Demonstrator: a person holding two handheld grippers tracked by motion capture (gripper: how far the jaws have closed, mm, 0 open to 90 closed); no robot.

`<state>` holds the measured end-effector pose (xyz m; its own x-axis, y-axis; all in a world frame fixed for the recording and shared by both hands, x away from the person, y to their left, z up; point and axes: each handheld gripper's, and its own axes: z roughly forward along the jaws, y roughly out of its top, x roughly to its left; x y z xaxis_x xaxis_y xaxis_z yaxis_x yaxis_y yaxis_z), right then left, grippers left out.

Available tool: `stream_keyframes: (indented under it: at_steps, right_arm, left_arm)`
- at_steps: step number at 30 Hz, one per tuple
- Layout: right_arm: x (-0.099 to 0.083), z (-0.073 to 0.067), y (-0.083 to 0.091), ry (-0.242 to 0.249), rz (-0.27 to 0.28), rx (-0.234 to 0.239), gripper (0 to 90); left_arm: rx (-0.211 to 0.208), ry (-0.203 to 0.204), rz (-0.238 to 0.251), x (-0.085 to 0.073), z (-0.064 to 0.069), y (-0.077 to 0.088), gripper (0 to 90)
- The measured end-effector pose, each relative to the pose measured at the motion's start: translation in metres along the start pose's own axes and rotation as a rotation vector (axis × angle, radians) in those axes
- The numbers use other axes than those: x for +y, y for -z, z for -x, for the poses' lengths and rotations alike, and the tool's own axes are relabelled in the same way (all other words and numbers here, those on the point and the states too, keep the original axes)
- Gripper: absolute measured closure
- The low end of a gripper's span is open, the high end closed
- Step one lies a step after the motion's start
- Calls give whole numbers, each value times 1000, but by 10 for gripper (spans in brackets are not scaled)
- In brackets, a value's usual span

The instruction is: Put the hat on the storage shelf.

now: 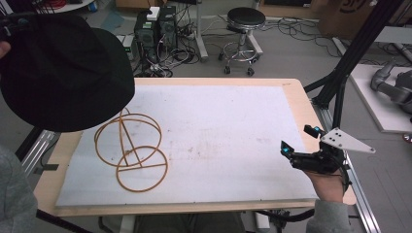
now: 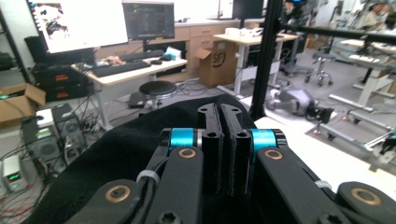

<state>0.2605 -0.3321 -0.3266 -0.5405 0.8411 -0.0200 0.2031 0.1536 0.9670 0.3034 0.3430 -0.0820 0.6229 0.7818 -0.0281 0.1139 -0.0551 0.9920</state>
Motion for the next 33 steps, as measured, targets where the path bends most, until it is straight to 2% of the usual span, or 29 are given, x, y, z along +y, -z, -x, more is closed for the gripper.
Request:
stream_keyframes:
  at_steps: [1,2,4,5,6,11,14,17,23,33]
  right_arm:
    - [0,0,1,-7,-3,1,36]
    - [0,0,1,-8,-1,2,36]
    - [0,0,1,-11,2,4,36]
    - [0,0,1,-11,4,7,36]
    - [1,0,1,-8,5,7,36]
    - [2,-1,3,-2,15,13,36]
    - [3,-2,3,3,21,13,36]
    - [6,-6,2,-4,22,39,36]
    - [10,-14,1,21,30,60,36]
    - [12,-24,-4,40,24,81,36]
  left_arm:
    - [-6,-11,7,5,7,2,869]
    - [-6,-11,7,5,7,2,869]
    - [2,-39,-4,12,13,3,869]
    - [-12,-47,-4,16,19,3,869]
    - [-12,-47,-4,16,19,3,869]
    - [-97,-85,-13,18,41,-1,868]
    - [-133,-89,-25,13,50,-5,869]
    - [-167,-93,-35,1,55,-10,869]
    - [-223,-86,-41,-30,60,-19,868]
    - [-251,-94,-70,-79,71,-33,868]
